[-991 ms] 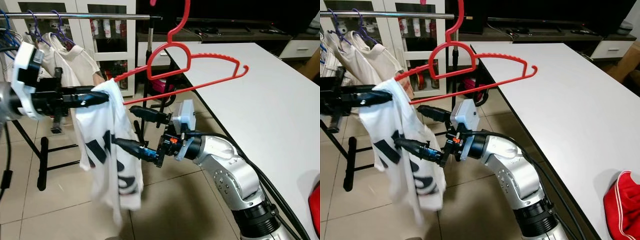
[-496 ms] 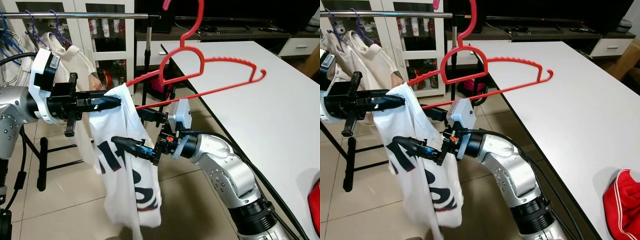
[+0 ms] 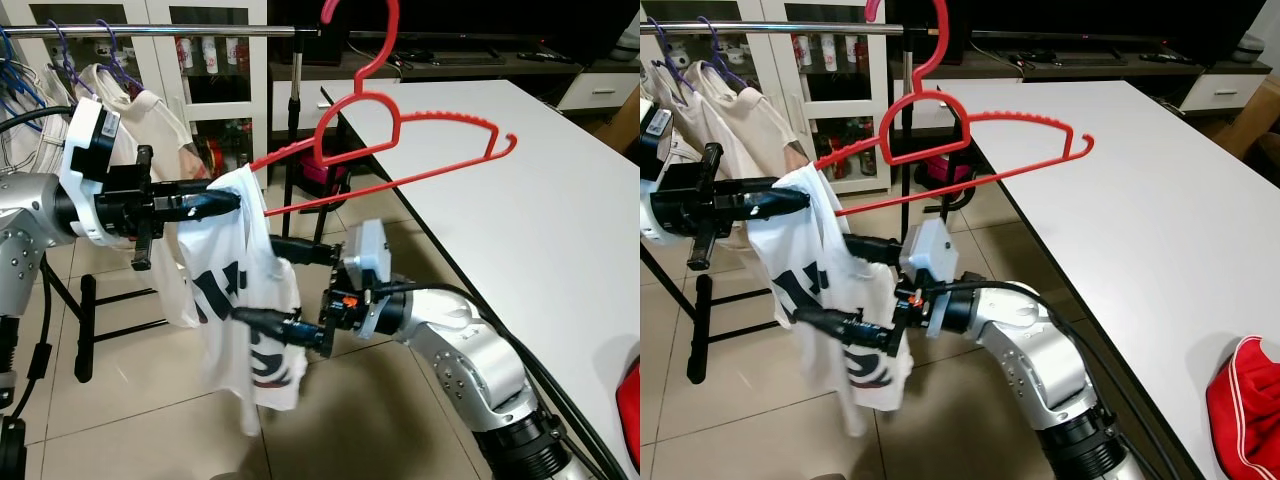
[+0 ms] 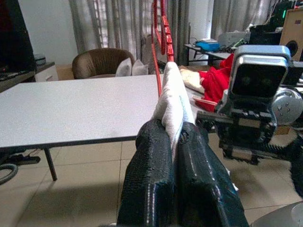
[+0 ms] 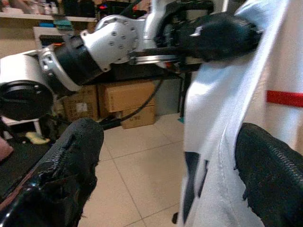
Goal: Hang hanger
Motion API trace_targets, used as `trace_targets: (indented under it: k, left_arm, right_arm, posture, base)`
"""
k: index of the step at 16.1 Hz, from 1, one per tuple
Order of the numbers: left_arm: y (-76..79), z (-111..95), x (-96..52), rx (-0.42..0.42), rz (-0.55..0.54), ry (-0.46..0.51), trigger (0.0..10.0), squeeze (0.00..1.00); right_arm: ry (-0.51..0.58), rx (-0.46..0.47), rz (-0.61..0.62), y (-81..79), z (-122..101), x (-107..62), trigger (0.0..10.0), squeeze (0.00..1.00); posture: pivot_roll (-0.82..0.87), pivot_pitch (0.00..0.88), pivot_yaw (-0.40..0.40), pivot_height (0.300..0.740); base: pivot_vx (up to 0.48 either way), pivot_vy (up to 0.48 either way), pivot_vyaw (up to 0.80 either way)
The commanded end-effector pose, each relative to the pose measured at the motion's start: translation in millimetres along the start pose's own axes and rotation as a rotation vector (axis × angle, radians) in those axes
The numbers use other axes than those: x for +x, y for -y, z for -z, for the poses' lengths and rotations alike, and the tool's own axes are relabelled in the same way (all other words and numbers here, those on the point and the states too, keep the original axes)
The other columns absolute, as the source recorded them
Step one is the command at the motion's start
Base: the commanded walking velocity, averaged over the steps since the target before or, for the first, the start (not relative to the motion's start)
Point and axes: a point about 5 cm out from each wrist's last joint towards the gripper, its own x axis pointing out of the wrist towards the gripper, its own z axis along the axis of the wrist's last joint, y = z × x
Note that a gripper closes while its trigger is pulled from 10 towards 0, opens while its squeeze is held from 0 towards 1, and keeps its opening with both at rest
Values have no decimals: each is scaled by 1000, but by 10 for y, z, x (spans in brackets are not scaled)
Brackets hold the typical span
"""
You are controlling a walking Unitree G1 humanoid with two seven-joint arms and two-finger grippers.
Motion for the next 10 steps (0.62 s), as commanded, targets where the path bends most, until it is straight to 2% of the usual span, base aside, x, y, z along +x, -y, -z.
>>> trace_targets:
  k: [1,7,10]
  left_arm:
    - [-16,-85,57,39,12,5,0,0]
    - [-45,-136,96,53,16,15,0,0]
    - [-68,-202,123,69,22,25,0,0]
  right_arm:
    - [1,-12,-23,-17,-22,15,10000,0]
    - [-45,-5,-75,14,79,102,10000,0]
    - [-133,-34,-80,92,221,158,10000,0]
  posture:
    - [57,19,-69,740]
    - [59,21,-69,740]
    - [63,33,-74,740]
  base:
    - [0,0,0]
    - [0,0,0]
    - [0,0,0]
